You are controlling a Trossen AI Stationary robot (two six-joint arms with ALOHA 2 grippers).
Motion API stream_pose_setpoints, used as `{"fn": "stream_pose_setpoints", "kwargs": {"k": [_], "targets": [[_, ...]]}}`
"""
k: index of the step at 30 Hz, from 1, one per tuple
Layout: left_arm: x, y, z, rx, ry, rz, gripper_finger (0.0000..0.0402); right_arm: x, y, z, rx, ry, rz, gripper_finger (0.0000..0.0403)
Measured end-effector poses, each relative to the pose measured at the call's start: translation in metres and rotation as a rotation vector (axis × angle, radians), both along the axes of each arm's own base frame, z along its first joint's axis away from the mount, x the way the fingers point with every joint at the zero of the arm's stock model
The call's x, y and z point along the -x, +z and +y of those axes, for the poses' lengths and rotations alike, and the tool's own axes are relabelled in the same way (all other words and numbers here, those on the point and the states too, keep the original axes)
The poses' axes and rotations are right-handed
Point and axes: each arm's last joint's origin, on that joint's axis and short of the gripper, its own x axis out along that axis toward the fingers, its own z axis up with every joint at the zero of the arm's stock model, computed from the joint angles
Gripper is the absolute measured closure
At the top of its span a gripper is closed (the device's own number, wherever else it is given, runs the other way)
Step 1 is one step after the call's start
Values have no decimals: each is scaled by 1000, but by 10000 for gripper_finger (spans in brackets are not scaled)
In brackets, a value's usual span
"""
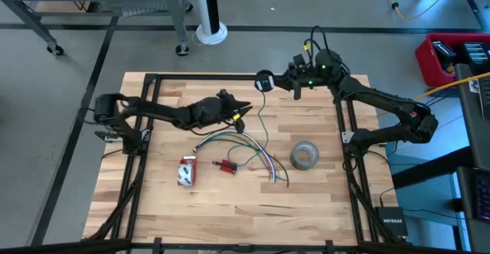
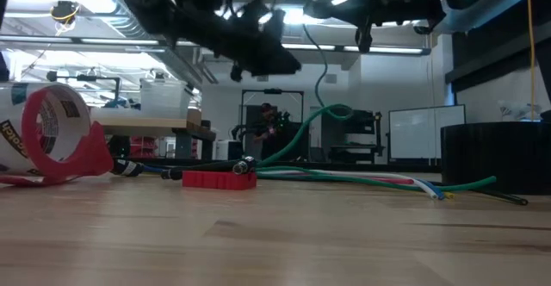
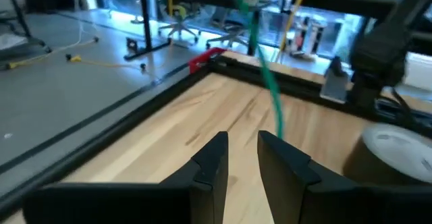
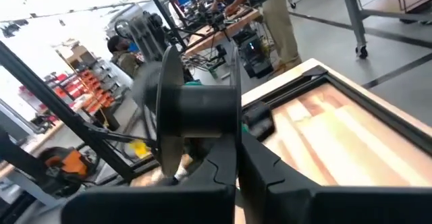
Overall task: Coil cords
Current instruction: Coil the green wire onto the black spool
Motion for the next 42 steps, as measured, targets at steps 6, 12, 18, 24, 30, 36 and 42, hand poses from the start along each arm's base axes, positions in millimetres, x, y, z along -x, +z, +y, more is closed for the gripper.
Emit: {"fn": "stream_pose_setpoints", "kwargs": {"k": [6, 12, 18, 24, 30, 36, 42], "targets": [[-12, -34, 1, 61, 68, 24, 330, 0, 0, 0, -29, -9, 1, 401], [-16, -37, -11, -12, 107, 17, 330, 0, 0, 0, -31, -9, 4, 401], [-19, -29, -21, -31, 86, -58, 330, 0, 0, -1, -30, -27, 5, 401], [-20, -28, -24, -30, 76, -73, 330, 0, 0, -1, -29, -27, 5, 401], [-21, -28, -21, 30, -32, -92, 316, 0, -1, -1, -29, -26, 5, 401], [-22, -27, -19, 43, -82, -103, 281, 0, -1, -1, -29, -25, 6, 401], [-20, -27, -12, 54, -31, -110, 261, 0, -1, -1, -30, -24, 6, 398]]}}
